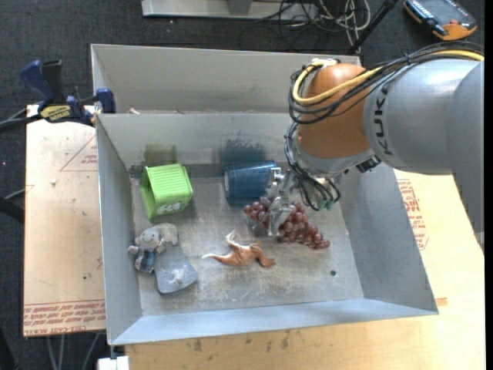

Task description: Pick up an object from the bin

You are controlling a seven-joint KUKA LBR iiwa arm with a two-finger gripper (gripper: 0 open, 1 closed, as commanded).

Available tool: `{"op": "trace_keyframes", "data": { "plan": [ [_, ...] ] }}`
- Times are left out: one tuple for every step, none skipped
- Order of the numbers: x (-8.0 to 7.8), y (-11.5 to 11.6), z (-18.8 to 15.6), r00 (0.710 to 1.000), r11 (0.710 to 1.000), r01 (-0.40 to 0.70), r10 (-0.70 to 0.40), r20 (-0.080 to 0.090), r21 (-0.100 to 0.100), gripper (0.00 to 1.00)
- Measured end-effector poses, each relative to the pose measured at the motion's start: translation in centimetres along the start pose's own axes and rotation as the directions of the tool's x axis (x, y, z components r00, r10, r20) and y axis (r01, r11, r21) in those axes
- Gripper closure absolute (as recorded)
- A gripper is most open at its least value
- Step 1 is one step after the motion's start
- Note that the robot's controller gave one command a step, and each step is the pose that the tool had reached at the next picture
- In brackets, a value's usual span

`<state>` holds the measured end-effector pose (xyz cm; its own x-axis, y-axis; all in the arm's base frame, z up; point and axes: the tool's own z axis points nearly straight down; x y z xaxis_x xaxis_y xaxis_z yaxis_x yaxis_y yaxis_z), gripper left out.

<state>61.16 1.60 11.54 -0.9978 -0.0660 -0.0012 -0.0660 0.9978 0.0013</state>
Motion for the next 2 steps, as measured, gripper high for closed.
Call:
{"op": "trace_keyframes", "data": {
  "plan": [
    [0.0,0.0,-1.3,1.000,1.000,0.000,0.000,0.000,0.000,1.00],
    [0.0,0.0,-2.5,1.000,1.000,-0.001,0.001,0.000,0.000,1.00]
  ]
}}
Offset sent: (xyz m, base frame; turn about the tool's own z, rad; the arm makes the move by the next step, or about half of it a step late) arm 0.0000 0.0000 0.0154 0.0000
